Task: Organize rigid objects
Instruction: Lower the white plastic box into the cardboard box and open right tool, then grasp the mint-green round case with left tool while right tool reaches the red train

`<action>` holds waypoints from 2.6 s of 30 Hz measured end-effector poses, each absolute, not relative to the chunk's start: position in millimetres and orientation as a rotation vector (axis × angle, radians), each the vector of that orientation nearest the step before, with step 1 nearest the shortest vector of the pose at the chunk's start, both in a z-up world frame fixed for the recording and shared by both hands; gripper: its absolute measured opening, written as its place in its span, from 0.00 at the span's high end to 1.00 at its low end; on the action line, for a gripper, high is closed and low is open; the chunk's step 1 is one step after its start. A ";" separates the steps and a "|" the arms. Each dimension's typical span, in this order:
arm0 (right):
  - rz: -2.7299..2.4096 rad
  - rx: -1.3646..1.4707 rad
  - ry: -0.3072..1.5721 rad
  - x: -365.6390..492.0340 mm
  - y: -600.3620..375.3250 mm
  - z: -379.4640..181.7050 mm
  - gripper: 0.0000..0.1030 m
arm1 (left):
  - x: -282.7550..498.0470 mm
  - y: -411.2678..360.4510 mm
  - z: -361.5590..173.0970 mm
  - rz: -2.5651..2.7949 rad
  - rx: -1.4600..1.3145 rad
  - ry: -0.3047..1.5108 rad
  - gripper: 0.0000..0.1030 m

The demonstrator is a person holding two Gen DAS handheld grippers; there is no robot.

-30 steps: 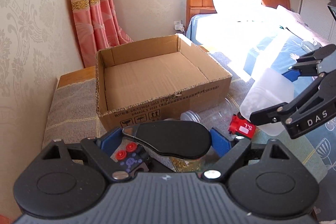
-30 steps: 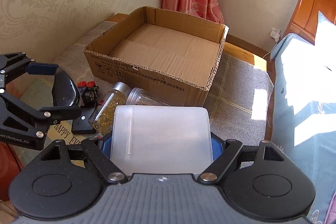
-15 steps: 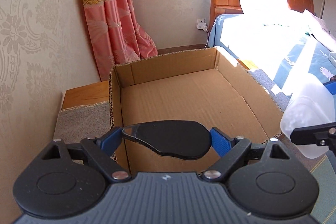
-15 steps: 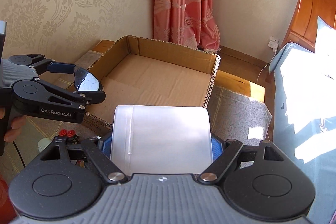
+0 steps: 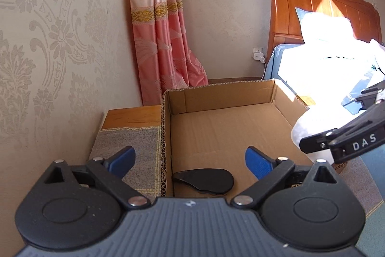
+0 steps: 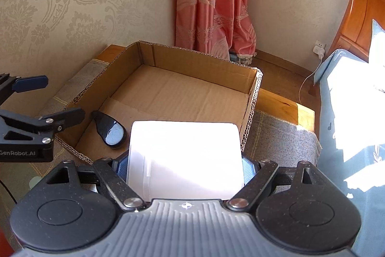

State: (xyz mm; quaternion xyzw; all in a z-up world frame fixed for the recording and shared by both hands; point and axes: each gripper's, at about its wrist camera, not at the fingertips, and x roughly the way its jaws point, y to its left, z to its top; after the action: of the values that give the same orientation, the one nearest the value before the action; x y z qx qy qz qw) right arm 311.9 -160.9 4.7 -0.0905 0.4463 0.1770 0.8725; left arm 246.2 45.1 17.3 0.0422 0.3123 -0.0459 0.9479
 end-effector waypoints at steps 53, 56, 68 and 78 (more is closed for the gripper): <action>0.154 -0.096 0.984 162.9 -205.7 -93.3 0.00 | 127.7 86.0 -38.9 -0.095 0.056 0.799 0.01; 0.146 -0.107 0.978 167.8 -203.8 -102.0 0.00 | 126.3 87.0 -44.7 -0.094 0.056 0.819 0.01; 0.144 -0.099 0.896 170.0 -213.0 -107.0 0.00 | 139.4 92.0 -77.6 -0.083 0.051 0.891 0.01; 0.127 -0.091 0.875 169.3 -211.2 -107.4 0.00 | 140.4 106.6 -92.8 -0.012 0.016 0.902 0.01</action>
State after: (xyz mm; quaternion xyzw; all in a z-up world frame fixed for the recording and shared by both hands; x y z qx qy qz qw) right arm 169.3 -211.2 -107.4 -0.0440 0.4230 0.0615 0.9030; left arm 140.4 106.6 -92.8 0.0077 0.4358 -0.0056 0.9000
